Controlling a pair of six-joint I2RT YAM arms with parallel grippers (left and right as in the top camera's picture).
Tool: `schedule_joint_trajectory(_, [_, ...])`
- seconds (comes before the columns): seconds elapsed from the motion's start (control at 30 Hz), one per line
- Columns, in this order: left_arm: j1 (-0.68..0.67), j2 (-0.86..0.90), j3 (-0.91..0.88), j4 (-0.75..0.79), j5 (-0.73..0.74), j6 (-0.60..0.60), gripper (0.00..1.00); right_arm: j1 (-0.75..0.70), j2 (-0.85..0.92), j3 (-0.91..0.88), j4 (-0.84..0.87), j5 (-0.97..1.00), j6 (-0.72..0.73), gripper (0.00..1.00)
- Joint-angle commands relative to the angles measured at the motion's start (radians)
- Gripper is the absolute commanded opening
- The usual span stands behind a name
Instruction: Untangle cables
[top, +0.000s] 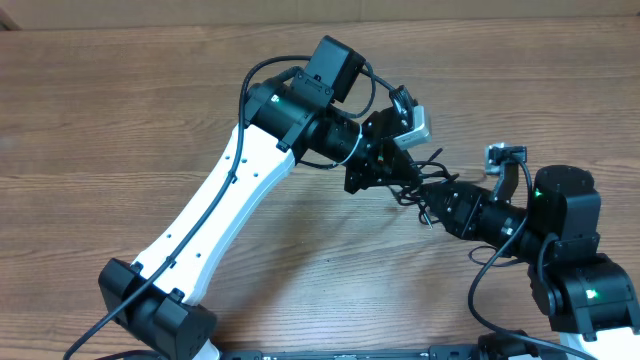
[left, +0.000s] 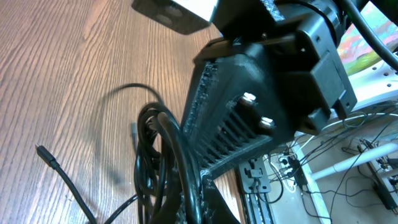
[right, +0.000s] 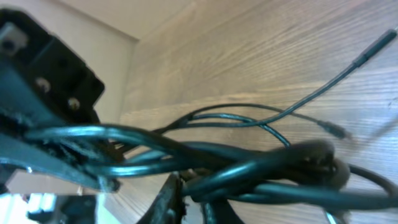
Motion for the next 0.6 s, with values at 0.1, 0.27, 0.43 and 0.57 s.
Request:
schedule_joint_trajectory(0.1, [0.003, -0.031, 0.030, -0.005, 0.051, -0.021, 0.04, -0.003, -0.008, 0.022, -0.074, 0.100, -0.002, 0.04])
schedule_joint_trajectory(0.27, [0.047, -0.031, 0.030, -0.039, 0.048, -0.025, 0.04, -0.003, -0.008, 0.022, -0.133, 0.168, 0.000, 0.04])
schedule_joint_trajectory(0.43, [0.124, -0.031, 0.030, -0.090, 0.052, -0.025, 0.04, -0.003, -0.008, 0.022, -0.208, 0.281, 0.044, 0.04])
schedule_joint_trajectory(0.57, [0.195, -0.031, 0.030, -0.113, 0.143, -0.024, 0.04, -0.003, -0.008, 0.022, -0.266, 0.389, 0.048, 0.04])
